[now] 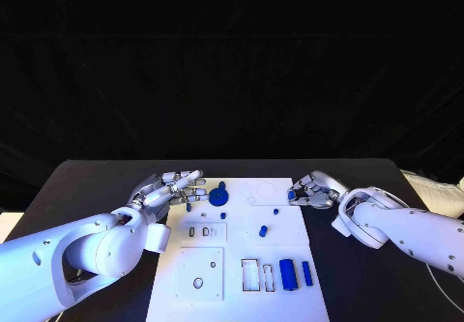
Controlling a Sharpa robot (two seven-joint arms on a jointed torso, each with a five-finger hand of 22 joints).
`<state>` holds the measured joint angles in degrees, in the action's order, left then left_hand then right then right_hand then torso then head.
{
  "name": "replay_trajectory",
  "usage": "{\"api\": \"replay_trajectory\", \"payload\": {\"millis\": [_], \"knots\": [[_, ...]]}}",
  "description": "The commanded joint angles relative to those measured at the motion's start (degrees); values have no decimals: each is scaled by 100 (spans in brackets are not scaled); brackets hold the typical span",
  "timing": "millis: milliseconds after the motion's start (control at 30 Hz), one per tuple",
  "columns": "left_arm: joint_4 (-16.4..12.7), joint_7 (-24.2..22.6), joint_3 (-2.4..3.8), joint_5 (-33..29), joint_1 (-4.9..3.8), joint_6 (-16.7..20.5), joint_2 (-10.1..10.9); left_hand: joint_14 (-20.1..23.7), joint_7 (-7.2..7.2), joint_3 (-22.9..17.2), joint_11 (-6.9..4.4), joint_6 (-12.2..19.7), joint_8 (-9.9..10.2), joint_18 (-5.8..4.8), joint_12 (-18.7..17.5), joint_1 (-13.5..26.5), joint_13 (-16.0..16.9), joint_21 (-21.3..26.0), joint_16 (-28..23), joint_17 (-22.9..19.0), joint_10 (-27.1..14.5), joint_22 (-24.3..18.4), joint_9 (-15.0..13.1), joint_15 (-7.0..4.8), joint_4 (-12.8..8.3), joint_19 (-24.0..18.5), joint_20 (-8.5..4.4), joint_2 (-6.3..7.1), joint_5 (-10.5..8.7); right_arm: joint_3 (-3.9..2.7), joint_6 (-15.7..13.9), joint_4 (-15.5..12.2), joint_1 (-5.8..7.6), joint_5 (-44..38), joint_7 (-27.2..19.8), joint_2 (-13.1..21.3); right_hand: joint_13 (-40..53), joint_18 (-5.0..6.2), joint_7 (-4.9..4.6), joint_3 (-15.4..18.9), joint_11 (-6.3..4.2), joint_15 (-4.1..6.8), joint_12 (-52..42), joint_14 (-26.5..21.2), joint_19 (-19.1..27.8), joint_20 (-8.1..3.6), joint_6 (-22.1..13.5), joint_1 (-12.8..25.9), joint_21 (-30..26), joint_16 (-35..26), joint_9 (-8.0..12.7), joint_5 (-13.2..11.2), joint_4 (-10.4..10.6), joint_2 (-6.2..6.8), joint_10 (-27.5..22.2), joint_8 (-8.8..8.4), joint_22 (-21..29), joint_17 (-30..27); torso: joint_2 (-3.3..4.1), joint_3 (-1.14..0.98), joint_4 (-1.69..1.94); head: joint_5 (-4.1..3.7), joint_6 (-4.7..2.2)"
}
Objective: Assemble the parts on the task board
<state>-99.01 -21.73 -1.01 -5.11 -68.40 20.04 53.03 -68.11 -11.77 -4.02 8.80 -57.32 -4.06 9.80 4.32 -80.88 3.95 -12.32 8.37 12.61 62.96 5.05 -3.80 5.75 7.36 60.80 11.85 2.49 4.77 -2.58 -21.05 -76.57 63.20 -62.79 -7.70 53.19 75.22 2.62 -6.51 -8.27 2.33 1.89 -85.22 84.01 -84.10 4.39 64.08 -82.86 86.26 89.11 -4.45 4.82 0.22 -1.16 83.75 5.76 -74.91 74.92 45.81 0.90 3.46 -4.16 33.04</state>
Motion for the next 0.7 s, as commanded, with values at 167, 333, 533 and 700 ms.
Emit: {"api": "replay_trajectory", "payload": {"millis": [167,333,533,700], "knots": [[-4,-19,3,-5,-3,-101,-5,-28,-21,-4,-1,18,37,65,-30,-23,-5,27,-38,5,-33,-5,8,-8,-42,47,2,-56,-22,3,-18,-86,-9,-16,-69,-9,1182,-99,96,-120,-133,88,-43,578,-244,-87,234,22,44,44,-75,-37,-64,-117,401,99,-781,1412,0,1,-7,5,4],[-3,-17,3,-5,-3,-98,-4,-28,-21,-4,-1,18,37,65,-30,-23,-5,27,-38,5,-33,-5,8,-8,-42,47,2,-56,-22,-2,-172,-207,-8,9,-42,-17,1214,-109,136,-134,-169,119,-89,588,-266,-119,288,184,65,66,-97,-88,-33,-121,429,117,-826,1458,-7,6,-1,-1,1],[-2,-13,3,-5,-3,-102,-3,-32,-21,-22,-1,23,37,65,-35,-45,-5,33,-49,14,-37,-9,7,-8,-61,53,1,-86,-19,-16,-347,-405,29,39,203,-27,1258,-111,168,-138,-199,150,-151,596,-271,-154,295,466,70,84,-114,240,88,-134,466,105,-835,1496,-11,15,7,11,0],[25,-11,3,-5,-3,-110,-4,-32,-21,-26,-1,23,37,65,-36,-49,-5,34,-50,15,-37,-9,7,-8,-64,54,1,-90,-18,-24,-467,-774,146,-170,547,-87,1265,-112,175,-164,-205,157,-159,599,-273,-162,295,540,71,89,-120,315,127,-168,471,99,-838,1508,-16,18,7,29,2]]}}
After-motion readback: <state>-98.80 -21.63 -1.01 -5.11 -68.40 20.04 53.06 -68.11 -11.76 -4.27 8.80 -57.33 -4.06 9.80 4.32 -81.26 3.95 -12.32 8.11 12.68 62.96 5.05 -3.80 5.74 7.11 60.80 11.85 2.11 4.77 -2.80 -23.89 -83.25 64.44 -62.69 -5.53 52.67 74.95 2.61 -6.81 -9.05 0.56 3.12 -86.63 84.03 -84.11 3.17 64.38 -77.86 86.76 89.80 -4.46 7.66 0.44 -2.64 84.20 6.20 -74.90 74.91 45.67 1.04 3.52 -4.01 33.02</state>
